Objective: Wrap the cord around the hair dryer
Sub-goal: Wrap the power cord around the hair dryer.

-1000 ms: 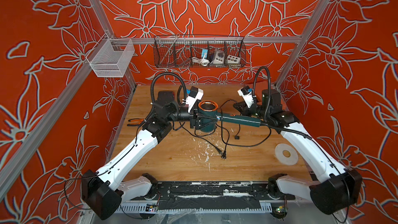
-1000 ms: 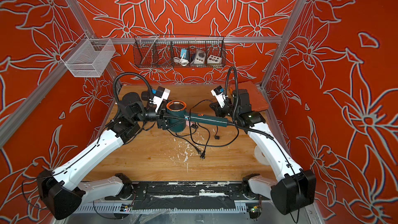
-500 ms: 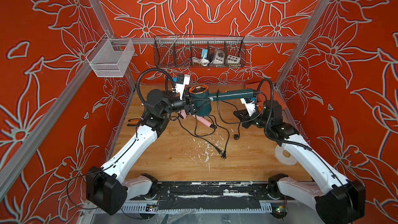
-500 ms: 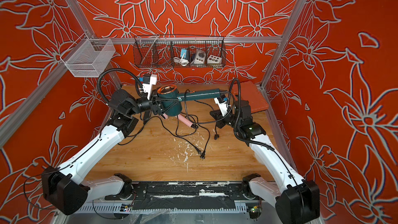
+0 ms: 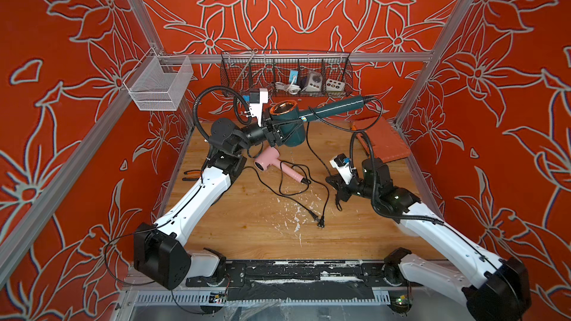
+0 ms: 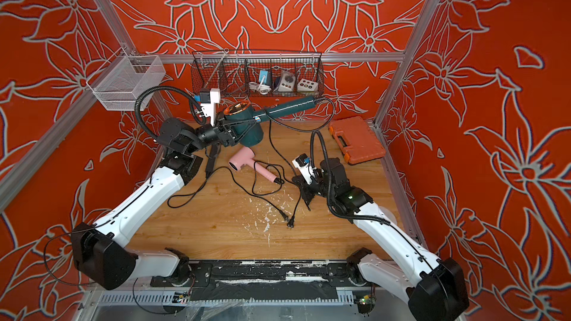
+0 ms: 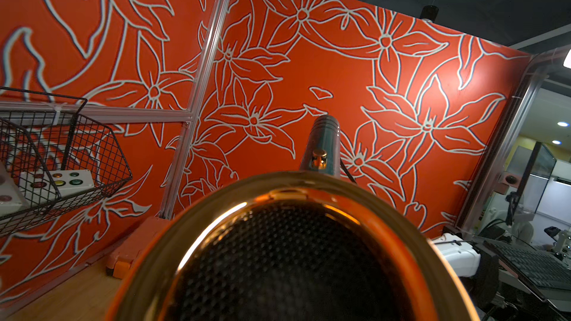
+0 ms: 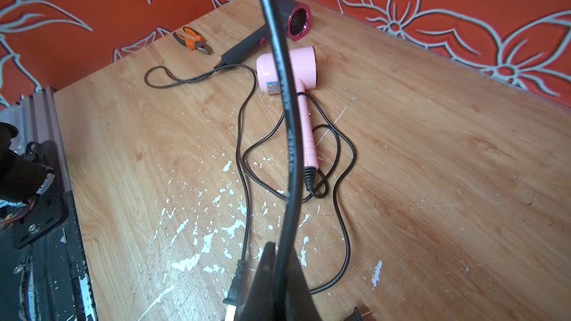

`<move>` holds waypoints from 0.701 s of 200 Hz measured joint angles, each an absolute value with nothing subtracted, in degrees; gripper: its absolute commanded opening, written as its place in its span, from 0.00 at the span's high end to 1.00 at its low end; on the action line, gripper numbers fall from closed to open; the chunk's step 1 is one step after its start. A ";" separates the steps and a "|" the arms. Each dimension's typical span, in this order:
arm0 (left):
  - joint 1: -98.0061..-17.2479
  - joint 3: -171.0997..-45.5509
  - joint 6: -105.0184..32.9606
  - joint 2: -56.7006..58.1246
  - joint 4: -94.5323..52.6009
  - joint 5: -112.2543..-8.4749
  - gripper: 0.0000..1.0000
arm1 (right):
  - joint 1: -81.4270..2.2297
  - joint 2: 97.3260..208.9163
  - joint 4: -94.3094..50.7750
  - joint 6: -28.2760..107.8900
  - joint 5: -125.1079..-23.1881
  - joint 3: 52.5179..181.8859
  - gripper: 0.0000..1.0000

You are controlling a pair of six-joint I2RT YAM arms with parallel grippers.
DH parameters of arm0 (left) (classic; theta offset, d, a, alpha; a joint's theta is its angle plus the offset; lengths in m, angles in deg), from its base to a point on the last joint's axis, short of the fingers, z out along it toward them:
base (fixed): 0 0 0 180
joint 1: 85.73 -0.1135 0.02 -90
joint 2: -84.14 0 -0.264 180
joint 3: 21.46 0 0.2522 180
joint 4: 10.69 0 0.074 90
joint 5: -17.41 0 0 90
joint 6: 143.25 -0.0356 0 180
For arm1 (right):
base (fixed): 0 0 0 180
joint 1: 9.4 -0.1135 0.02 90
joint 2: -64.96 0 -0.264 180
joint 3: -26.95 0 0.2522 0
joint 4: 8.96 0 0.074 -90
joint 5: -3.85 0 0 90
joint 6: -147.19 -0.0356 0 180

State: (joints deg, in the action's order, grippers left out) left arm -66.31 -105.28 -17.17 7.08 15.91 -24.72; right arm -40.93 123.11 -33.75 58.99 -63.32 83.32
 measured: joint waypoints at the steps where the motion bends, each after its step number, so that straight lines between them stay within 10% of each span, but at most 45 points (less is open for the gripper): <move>1: -66.31 -105.28 -17.17 7.06 15.91 -24.76 1.00 | -40.99 123.11 -33.77 59.02 -63.40 83.28 1.00; 140: -71.79 -108.69 -12.08 2.56 21.27 -28.91 1.00 | -50.54 129.27 -34.77 62.47 -74.27 82.88 1.00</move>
